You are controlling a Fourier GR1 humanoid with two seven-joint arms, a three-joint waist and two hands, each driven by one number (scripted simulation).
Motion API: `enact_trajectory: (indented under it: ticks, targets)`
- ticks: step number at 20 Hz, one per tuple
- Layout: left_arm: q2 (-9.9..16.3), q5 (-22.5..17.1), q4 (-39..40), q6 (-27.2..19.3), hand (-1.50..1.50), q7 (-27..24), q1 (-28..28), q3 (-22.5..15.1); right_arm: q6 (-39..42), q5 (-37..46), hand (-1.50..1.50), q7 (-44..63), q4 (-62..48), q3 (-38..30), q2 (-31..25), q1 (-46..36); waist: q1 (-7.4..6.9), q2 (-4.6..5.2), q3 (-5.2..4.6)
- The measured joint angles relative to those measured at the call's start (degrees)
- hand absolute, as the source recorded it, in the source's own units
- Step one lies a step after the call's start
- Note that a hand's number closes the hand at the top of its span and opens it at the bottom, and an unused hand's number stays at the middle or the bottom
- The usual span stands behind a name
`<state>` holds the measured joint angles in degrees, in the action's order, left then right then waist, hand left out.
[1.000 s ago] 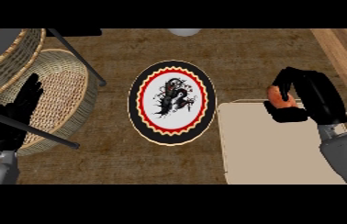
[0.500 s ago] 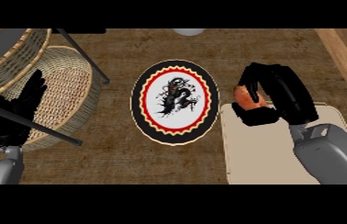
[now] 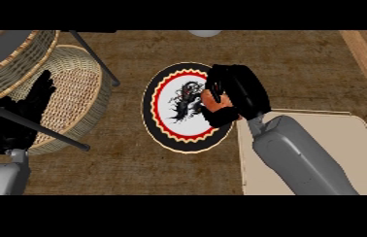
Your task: Pick the sweet potato from the tray and place it in the plate
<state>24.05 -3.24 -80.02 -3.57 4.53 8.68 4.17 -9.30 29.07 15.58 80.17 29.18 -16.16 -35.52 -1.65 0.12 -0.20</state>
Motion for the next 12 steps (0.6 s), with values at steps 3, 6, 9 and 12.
enact_trajectory:
  ticks: [3, 6, 9, 12]
  targets:
    - [-0.43, 0.55, 0.02, 0.05, 0.00, -0.68, 0.16, 0.22, -0.61, 3.87, 1.50, 0.92, -6.05, 2.35, 2.74, -2.27, -0.18, 0.09, 0.08]
    - [-0.74, 0.71, -0.07, 0.45, 0.00, -0.36, 0.51, 0.40, -1.11, 7.52, 1.50, 2.02, -12.62, 4.34, 5.54, -4.69, -0.44, 0.23, 0.00]
    - [-1.05, 0.92, -0.17, 0.79, 0.00, -0.41, 0.67, 0.64, -1.90, 7.50, -1.50, 2.63, -19.37, 3.61, 9.36, -5.91, -0.59, 0.38, 0.02]
    - [-1.46, 1.33, -0.28, 0.91, 0.00, -0.65, 0.91, 0.86, -2.85, 5.97, -1.50, 2.59, -25.05, 2.48, 12.74, -6.83, -0.85, 0.55, 0.04]
